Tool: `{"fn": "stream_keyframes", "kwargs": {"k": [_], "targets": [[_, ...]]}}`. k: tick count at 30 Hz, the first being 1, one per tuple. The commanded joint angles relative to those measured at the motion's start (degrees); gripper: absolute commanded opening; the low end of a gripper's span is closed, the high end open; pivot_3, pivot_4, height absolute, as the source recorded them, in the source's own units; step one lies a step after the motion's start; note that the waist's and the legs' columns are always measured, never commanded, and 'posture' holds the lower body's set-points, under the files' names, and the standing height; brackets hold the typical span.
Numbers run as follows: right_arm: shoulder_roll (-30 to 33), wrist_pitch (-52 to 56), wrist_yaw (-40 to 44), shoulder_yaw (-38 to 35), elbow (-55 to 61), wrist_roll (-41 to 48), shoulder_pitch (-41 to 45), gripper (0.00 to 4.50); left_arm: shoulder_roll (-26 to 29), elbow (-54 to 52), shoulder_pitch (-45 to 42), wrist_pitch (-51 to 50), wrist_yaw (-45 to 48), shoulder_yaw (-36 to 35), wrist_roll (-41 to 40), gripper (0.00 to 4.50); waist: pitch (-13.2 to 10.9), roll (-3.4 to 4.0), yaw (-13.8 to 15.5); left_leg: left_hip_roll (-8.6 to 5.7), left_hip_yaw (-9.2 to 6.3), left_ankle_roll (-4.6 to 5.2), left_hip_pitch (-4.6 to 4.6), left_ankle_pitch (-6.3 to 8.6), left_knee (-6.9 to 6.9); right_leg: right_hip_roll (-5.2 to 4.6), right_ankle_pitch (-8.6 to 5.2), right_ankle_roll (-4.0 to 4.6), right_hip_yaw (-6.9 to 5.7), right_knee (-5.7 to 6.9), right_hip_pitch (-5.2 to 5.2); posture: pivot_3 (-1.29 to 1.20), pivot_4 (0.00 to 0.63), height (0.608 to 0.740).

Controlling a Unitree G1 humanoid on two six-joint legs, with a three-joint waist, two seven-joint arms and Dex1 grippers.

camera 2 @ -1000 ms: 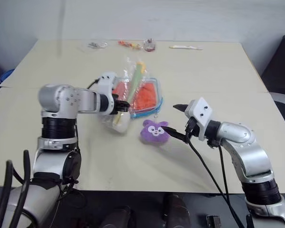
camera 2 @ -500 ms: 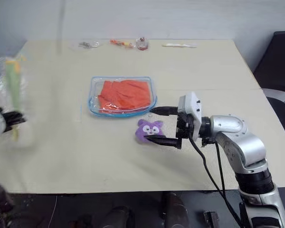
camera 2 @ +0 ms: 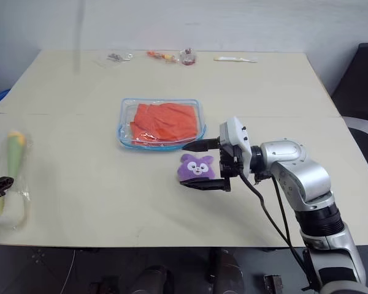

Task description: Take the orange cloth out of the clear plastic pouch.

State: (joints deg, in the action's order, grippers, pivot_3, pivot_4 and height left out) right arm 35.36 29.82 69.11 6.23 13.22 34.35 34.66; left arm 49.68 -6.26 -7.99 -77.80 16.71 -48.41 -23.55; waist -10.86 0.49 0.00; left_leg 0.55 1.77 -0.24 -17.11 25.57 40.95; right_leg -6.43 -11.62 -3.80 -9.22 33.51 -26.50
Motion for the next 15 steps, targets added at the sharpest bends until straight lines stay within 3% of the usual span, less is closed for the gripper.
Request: {"fn": "stream_keyframes", "kwargs": {"k": [1, 4, 11, 15], "targets": [[0.8, -1.0, -0.9, -2.1, 1.0, -0.2, -0.6, 4.5, 3.8, -1.0, 2.4, 2.1, 1.5, -3.5, 1.7, 3.2, 0.0, 0.0, -0.1, 0.02, 0.0, -0.01, -0.01, 0.01, 0.0, 0.02, 0.0, 0.02, -0.01, 0.0, -0.01, 0.0, 0.15, 0.74], [1.2, -1.1, -2.0, -2.8, 1.6, -0.6, -1.9, 4.5, 7.7, -1.5, 2.7, 3.5, 6.0, -7.1, -0.1, 4.16, 0.0, -0.03, -0.2, 0.13, 0.01, -0.09, -0.01, 0.05, 0.01, 0.09, -0.02, 0.1, 0.01, 0.02, -0.06, 0.0, 0.15, 0.74], [2.3, -1.0, -4.3, -4.5, 3.2, -1.1, -4.4, 4.5, 15.6, -9.2, 2.7, 10.6, 25.9, -9.3, -10.3, 4.16, 0.0, 0.02, 0.1, 0.12, 0.03, -0.08, -0.03, 0.1, 0.03, 0.02, -0.05, 0.16, 0.01, 0.04, -0.09, 0.0, 0.15, 0.74], [2.6, -0.9, -5.8, -5.1, 4.3, -1.2, -5.6, 4.5, 18.4, -11.1, -0.4, 21.0, 30.1, 1.4, -10.0, 4.16, -0.1, 0.1, -0.1, 0.14, 0.09, -0.1, 0.01, 0.12, 0.01, 0.04, -0.06, 0.18, 0.05, 0.05, -0.09, 0.0, 0.15, 0.74]]}}
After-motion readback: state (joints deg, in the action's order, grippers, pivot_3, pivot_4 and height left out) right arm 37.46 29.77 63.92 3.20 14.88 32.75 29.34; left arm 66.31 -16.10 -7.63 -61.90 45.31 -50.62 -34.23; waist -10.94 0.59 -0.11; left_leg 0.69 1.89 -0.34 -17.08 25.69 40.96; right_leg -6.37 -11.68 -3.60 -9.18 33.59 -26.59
